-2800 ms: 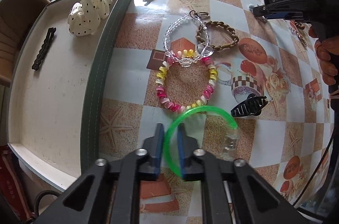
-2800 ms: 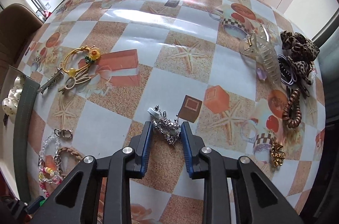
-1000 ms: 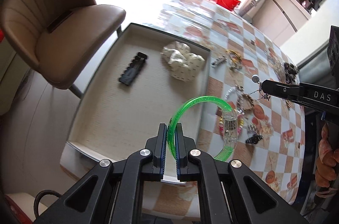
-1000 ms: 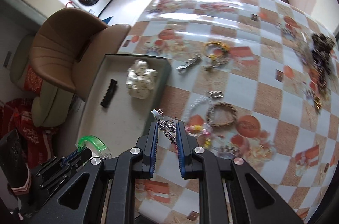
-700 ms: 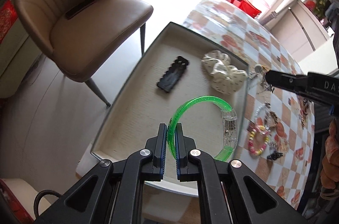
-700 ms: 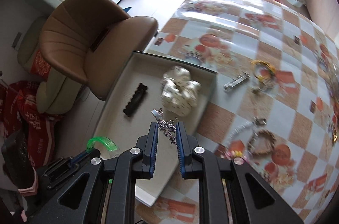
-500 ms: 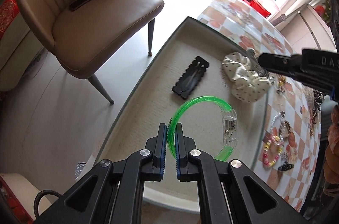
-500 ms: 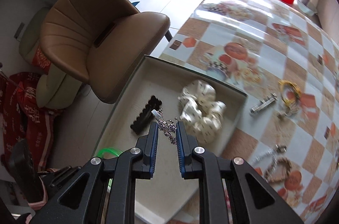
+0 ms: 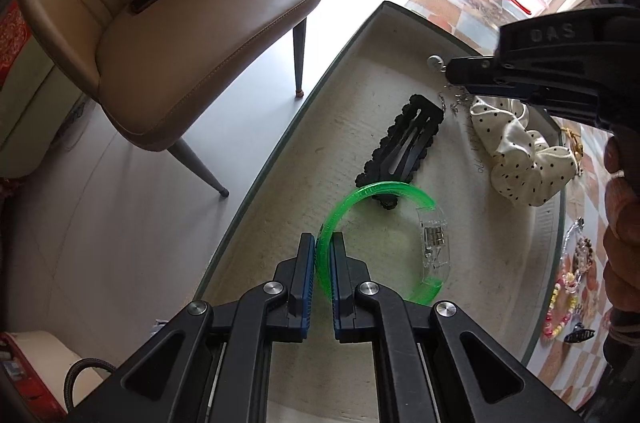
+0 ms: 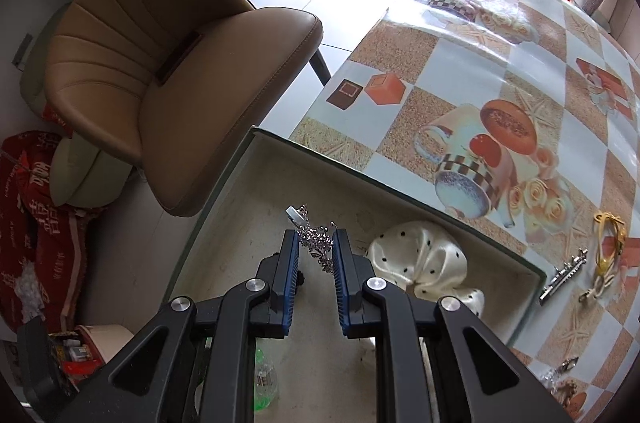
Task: Organize jewelry
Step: 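Carry the bangle and brooch into the tray and open both grippers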
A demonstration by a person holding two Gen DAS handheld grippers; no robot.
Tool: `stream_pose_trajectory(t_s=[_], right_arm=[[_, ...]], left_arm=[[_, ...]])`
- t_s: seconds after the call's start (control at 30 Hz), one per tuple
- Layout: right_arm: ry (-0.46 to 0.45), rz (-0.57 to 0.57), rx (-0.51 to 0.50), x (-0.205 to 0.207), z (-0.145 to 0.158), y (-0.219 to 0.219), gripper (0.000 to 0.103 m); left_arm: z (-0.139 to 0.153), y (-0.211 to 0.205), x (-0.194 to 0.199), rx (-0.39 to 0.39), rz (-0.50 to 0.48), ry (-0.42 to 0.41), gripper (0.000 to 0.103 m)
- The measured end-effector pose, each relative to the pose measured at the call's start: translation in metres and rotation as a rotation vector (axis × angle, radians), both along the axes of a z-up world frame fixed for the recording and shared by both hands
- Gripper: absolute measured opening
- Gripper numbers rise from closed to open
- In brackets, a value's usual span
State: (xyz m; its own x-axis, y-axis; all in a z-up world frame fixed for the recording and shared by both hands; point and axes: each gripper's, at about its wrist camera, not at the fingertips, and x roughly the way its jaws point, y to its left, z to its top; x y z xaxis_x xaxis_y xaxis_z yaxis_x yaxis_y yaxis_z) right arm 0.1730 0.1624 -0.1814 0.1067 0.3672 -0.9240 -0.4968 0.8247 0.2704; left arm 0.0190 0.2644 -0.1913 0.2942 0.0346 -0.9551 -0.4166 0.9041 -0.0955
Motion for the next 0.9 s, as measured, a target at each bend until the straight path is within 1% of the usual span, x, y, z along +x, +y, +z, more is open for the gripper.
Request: stream_pose_trajectory(t_s=[0.17,0.27,0.4,0.43,0.5,0.53,0.7,0.9], right_arm=[[0.018,-0.006,-0.016,0.002,-0.012,0.000,0.019],[0.020,0.002,-0.023,0.003,-0.013,0.000,0.022],[0.051,0.003,-0.018,0.005,-0.019,-0.001,0.025],[0.054,0.002,-0.016,0.006,-0.019,-0.002,0.027],[0.059,0.001,-0.011,0.006,-0.017,-0.003,0.049],[0.056,0.000,-0.006,0.006,-0.015,-0.003,0.051],[0.057,-0.017,0.040,0.005,0.002,-0.013,0.053],[0.046,-0.051,0.079,-0.003,0.027,-0.035,0.054]], left_arm=[[0.000,-0.006,0.003,0.044,-0.017,0.016,0.011],[0.001,-0.008,0.004,0.055,-0.019,0.023,0.011],[0.004,-0.013,0.004,0.078,-0.020,0.028,0.011],[0.005,-0.014,0.004,0.083,-0.022,0.029,0.011],[0.006,-0.015,0.004,0.091,-0.029,0.035,0.011],[0.007,-0.016,0.004,0.094,-0.031,0.035,0.011],[0.011,-0.019,0.004,0.107,-0.037,0.031,0.011],[0.023,-0.024,0.001,0.129,-0.050,0.018,0.011]])
